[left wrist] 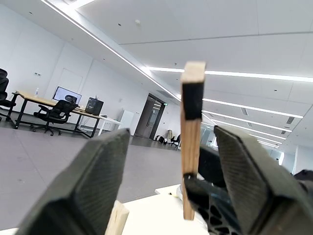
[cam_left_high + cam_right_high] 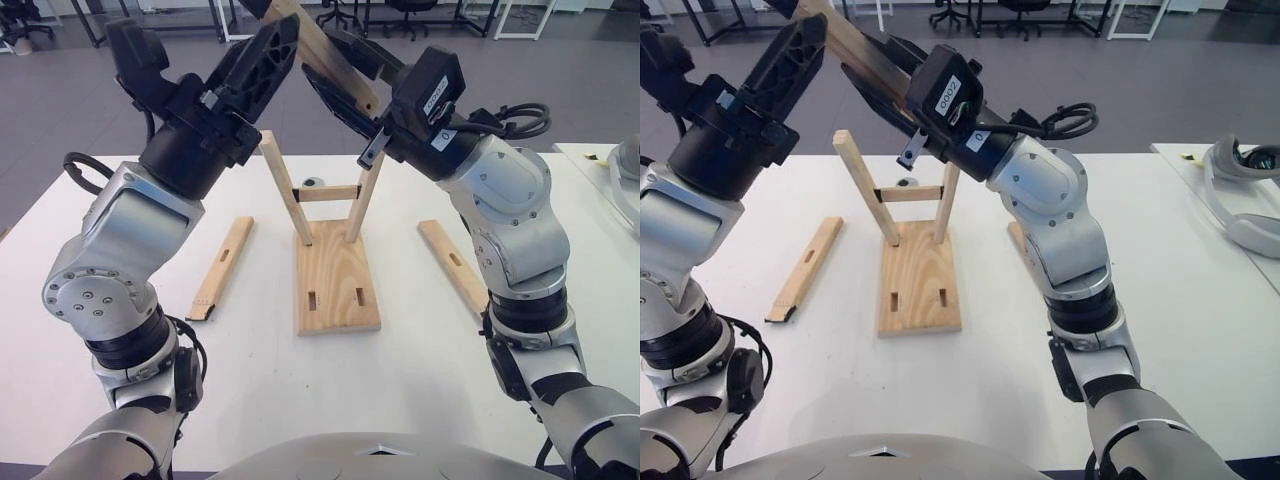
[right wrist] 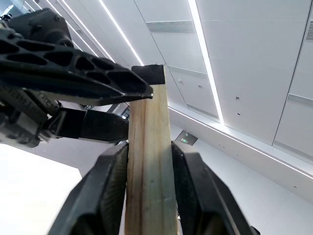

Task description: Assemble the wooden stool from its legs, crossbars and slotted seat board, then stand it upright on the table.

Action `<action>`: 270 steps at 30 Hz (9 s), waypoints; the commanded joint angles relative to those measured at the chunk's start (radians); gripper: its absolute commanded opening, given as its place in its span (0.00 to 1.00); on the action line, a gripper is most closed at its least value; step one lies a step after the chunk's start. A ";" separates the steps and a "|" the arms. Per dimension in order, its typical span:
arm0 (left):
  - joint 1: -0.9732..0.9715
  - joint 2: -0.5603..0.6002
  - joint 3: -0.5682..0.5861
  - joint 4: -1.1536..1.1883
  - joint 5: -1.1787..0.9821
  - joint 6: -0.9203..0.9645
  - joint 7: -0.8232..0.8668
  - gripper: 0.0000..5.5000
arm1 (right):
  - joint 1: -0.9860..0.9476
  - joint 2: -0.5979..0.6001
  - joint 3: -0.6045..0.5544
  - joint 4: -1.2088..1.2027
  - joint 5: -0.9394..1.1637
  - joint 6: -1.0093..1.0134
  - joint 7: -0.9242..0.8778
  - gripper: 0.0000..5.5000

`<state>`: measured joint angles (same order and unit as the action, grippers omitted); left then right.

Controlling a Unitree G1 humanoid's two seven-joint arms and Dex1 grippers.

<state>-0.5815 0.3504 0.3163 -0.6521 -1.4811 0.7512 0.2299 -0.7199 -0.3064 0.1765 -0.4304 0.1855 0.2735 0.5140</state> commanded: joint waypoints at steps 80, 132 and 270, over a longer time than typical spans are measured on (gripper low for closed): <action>0.696 -0.086 -0.114 0.711 1.168 -0.615 -0.438 0.07 | 0.236 -0.037 -0.190 0.219 -0.143 -0.028 -0.198 0.64; 0.691 0.088 -0.141 0.355 1.214 0.066 -0.452 0.38 | 0.251 -0.001 -0.157 0.231 -0.189 -0.062 -0.216 0.64; 0.684 -0.054 -0.116 0.120 1.435 -0.537 -0.370 0.70 | 0.665 0.020 -0.337 -0.299 0.445 0.362 -0.678 0.44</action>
<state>0.1010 0.2980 0.2036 -0.5163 -0.0649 0.2142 -0.1436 -0.0143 -0.2930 -0.1560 -0.7246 0.6244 0.6248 -0.1772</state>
